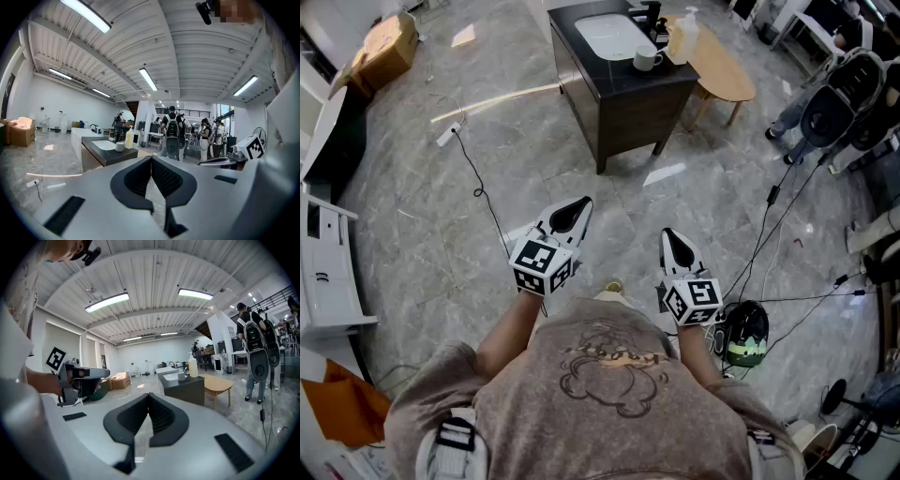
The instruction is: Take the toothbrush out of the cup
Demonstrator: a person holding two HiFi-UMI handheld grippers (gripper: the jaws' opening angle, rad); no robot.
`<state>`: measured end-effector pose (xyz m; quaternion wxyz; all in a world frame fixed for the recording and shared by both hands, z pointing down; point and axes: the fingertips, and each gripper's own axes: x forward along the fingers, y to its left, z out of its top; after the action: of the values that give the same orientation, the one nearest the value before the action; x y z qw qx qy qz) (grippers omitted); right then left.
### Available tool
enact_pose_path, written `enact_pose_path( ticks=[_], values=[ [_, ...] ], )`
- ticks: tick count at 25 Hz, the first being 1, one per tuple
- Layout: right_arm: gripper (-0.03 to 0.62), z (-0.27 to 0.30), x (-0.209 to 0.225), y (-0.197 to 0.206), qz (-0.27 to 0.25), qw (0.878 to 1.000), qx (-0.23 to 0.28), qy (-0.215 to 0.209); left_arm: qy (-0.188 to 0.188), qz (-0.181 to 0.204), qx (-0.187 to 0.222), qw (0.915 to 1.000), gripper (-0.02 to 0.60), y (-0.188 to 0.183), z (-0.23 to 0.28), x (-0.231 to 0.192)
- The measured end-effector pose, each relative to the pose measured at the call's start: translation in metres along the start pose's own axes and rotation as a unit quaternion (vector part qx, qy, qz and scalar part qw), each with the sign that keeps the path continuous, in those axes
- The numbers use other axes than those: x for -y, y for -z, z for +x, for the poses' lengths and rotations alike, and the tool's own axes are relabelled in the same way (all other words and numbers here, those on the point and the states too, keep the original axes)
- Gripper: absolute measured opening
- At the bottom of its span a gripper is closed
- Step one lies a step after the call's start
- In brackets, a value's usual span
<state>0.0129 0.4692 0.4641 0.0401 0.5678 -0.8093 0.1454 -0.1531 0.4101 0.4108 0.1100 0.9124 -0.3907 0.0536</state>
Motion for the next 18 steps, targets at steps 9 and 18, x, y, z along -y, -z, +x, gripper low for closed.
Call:
enact_pose_path(
  ticks=[9,18],
  values=[
    [0.002,0.015,0.020,-0.003,0.008,1.000,0.011,-0.010,-0.005,0.002,0.005,1.0000,0.023,0.000,0.029,-0.003],
    [0.003,0.039,0.049,-0.004,0.006,0.999,0.012,-0.029,-0.033,-0.007,0.019,0.9992,0.021,-0.004,0.067,-0.016]
  ],
)
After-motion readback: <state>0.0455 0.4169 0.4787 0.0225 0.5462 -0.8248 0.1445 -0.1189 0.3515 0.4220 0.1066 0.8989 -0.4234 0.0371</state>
